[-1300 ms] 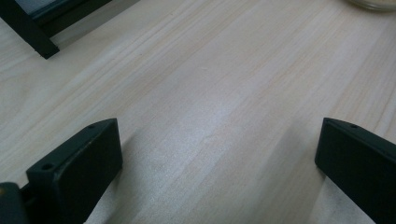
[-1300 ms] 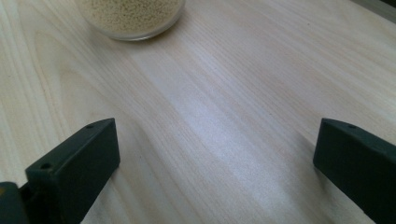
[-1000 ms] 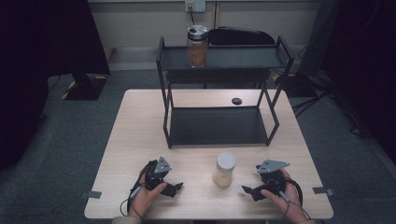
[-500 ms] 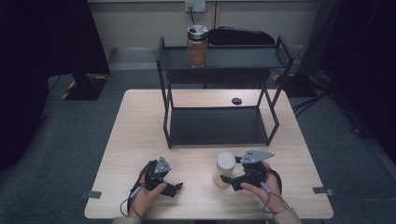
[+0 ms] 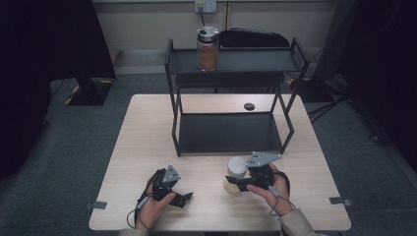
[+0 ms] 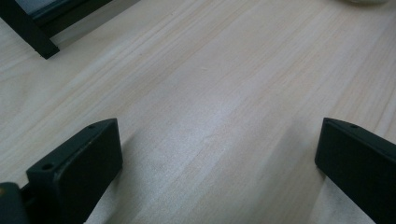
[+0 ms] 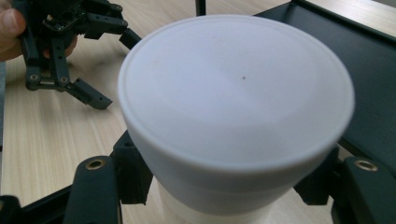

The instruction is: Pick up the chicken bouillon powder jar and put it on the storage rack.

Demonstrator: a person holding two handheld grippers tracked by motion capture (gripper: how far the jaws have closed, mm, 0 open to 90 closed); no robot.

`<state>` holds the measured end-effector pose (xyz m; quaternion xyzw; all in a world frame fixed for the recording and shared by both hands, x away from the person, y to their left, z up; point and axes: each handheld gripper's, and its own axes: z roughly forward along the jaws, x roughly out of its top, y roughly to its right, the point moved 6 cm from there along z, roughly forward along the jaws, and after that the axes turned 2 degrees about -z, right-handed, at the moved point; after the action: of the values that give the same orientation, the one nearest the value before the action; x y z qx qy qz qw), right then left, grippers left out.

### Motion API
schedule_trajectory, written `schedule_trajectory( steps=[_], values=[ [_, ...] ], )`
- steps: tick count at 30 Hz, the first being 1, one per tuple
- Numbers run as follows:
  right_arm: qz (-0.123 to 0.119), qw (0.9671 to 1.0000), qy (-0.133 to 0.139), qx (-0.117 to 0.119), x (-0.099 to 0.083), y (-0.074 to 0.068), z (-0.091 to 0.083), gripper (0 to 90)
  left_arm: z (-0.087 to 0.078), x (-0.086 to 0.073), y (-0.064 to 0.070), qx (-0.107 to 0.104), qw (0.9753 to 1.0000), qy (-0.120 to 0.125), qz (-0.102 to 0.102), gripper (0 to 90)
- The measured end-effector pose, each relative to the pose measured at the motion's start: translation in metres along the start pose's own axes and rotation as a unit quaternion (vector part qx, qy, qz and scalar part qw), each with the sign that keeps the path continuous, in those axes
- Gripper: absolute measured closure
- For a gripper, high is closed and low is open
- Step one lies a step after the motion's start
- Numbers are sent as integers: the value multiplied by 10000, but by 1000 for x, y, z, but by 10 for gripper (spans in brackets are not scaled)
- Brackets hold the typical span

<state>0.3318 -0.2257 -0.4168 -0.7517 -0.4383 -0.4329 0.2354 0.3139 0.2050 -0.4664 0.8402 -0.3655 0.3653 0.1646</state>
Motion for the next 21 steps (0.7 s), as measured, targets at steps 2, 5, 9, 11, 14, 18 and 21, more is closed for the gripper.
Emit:
schedule_trajectory(
  steps=[2, 5, 9, 11, 14, 18, 21],
  values=[
    [58, 10000, -21, -11, 3, 4, -1, 348, 0, 0, 0, -3, 10000, 1, -2, 0],
    [48, 9999, -87, -53, 9, 8, -2, 348, 0, 0, 0, -1, 10000, 2, 1, 0],
    [80, 9998, -155, -99, 20, 15, -5, 348, 0, 0, 0, -1, 10000, -3, 6, 0],
    [91, 9998, -164, -114, 25, 18, -6, 348, 0, 0, 0, 0, 10000, -4, 5, 0],
    [108, 9997, -166, -157, 32, 22, -9, 349, 0, 0, 0, 1, 10000, -2, 4, 0],
    [155, 9995, -207, -182, 44, 27, -13, 349, 0, 0, 0, 0, 10000, -2, 6, 0],
    [183, 9994, -225, -193, 53, 32, -16, 349, 0, 0, 0, 1, 10000, -5, 4, 0]
  ],
)
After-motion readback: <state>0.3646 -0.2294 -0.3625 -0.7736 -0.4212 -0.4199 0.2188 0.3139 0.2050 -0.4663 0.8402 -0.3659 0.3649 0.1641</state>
